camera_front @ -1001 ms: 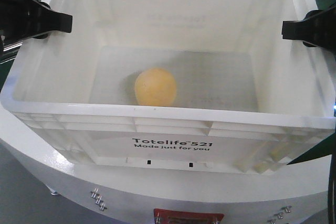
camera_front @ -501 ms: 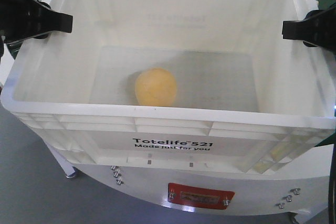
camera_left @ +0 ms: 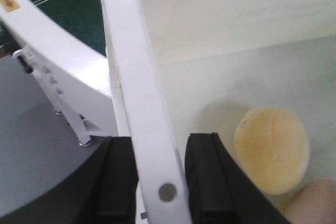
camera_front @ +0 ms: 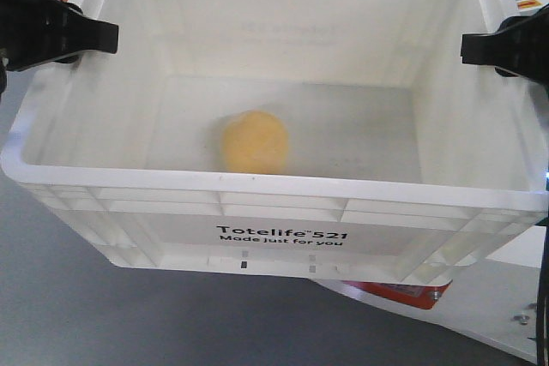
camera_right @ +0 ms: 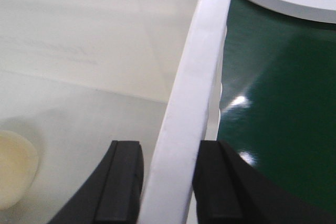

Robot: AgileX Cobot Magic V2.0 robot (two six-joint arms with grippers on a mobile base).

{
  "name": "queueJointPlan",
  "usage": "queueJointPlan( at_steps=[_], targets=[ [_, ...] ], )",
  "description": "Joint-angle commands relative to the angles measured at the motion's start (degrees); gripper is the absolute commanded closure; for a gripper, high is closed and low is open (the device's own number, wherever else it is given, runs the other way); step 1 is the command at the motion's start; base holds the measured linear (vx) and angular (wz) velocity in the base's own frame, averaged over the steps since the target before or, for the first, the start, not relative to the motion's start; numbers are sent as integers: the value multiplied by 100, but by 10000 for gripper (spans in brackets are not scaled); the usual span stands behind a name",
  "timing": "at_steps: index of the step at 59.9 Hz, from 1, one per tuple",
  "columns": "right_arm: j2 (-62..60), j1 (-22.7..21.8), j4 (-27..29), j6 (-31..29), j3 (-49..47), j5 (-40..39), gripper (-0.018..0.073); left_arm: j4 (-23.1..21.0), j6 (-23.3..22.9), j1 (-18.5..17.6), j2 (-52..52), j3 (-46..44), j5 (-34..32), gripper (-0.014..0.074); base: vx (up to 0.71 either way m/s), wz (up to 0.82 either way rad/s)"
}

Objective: Place moving items into box and shelve

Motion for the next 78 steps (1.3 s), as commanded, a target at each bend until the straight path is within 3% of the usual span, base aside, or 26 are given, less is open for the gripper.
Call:
queueJointPlan(
  at_steps=[1, 78],
  targets=[
    [-148, 62, 330, -56, -253, -802, 565, -639, 155, -178, -259, -253, -893, 603, -20, 57],
    [-148, 62, 336, -56, -253, -785, 565, -634, 155, -178, -259, -253, -893, 603, -17, 73]
  ],
)
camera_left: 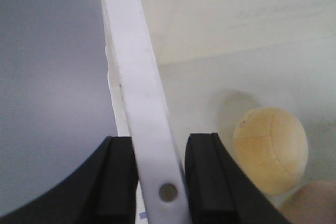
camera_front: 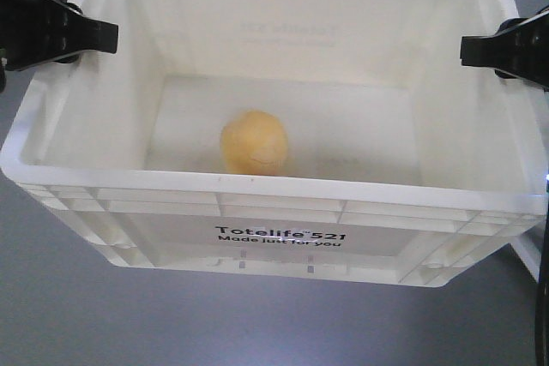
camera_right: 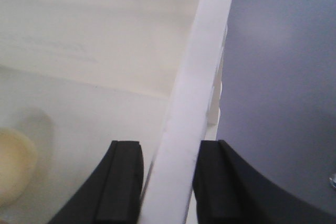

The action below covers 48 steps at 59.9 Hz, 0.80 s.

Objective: Place moving items into box and shelve

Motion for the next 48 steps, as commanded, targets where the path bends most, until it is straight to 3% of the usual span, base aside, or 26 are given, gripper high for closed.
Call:
queueJointPlan(
  at_steps=[1, 48],
  targets=[
    [-148, 62, 330, -56, -253, -822, 565, -634, 155, -178, -259, -253, -893, 603, -13, 88],
    [-148, 62, 330, -56, -253, -816, 565, -634, 155, -172, -259, -253, -886, 603, -8, 81]
  ],
)
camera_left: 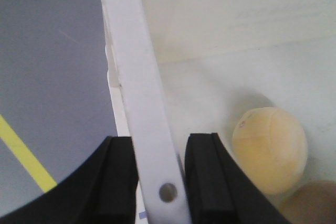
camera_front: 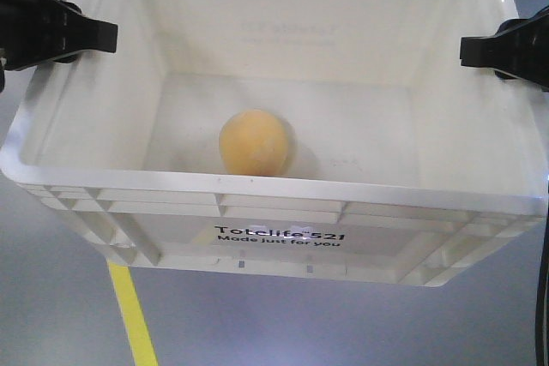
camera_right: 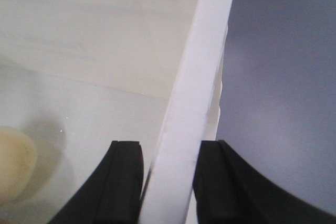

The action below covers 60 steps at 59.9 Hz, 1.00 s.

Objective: Place moving items into box and shelve

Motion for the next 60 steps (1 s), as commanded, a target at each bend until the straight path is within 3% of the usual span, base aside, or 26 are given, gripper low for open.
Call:
queueJointPlan(
  at_steps=[1, 31, 60],
  targets=[
    [-148, 62, 333, -56, -258, -832, 565, -634, 149, -172, -253, -253, -886, 603, -4, 63],
    [-148, 62, 333, -56, -258, -832, 565, -634, 149, -172, -253, -253, -891, 603, -4, 54],
    [-148, 62, 333, -56, -258, -832, 565, -634, 149, -172, -253, -253, -891, 603, -4, 28]
  ],
)
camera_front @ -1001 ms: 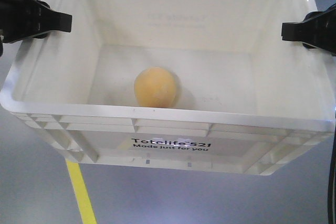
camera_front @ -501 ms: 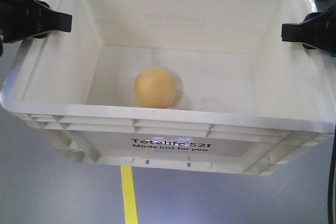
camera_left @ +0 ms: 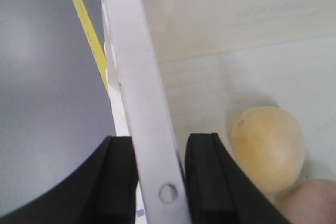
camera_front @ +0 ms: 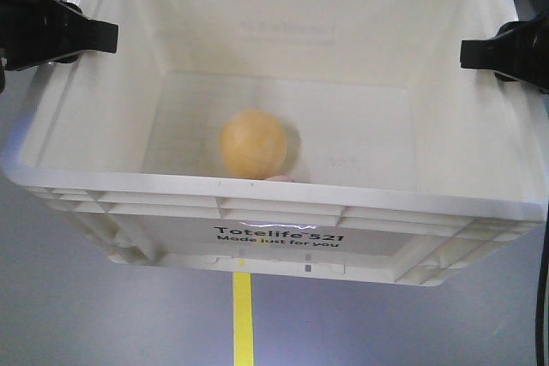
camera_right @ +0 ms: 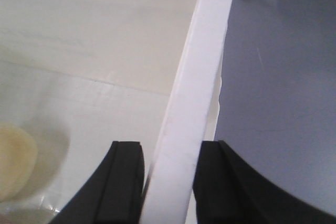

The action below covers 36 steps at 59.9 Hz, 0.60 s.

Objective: Place moving items into box and shelve

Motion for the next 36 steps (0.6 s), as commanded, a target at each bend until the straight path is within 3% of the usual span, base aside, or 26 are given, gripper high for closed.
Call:
queueJointPlan(
  at_steps=[1, 36],
  targets=[
    [-148, 62, 333, -78, -262, -879, 565, -634, 143, -172, -253, -253, -891, 603, -2, 21],
    [-148, 62, 333, -78, -262, -879, 565, -634, 143, -172, -253, -253, -891, 603, 4, 14]
  ],
)
